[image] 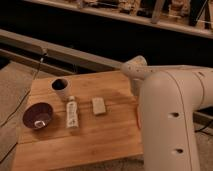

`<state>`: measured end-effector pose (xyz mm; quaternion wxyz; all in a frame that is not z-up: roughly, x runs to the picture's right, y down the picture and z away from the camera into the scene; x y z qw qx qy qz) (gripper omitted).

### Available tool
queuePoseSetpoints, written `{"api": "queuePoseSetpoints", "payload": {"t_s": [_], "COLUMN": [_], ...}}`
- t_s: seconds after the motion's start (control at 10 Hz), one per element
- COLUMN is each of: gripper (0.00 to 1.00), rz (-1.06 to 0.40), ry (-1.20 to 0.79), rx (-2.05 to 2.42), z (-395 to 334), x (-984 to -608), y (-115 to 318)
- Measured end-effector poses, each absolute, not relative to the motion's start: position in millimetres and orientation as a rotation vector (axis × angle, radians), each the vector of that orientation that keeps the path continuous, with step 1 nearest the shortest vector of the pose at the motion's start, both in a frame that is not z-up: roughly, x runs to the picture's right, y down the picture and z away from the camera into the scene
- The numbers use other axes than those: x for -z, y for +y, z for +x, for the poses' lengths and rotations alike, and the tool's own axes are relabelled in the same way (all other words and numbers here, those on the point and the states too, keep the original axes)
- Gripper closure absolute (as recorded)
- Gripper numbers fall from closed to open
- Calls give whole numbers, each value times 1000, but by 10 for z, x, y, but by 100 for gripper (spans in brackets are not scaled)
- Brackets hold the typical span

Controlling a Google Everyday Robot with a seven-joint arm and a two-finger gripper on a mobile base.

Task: Drag the pepper across the table

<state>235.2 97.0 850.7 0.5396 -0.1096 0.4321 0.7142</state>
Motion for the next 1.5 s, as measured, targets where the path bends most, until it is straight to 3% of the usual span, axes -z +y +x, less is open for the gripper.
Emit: {"api": "queuePoseSetpoints", "payload": {"t_s": [1.5], "gripper": [100], "rz": [-214], "ry": [999], "rx": [-1744], "z": [3079], "x": [-8150], "y": [931]}}
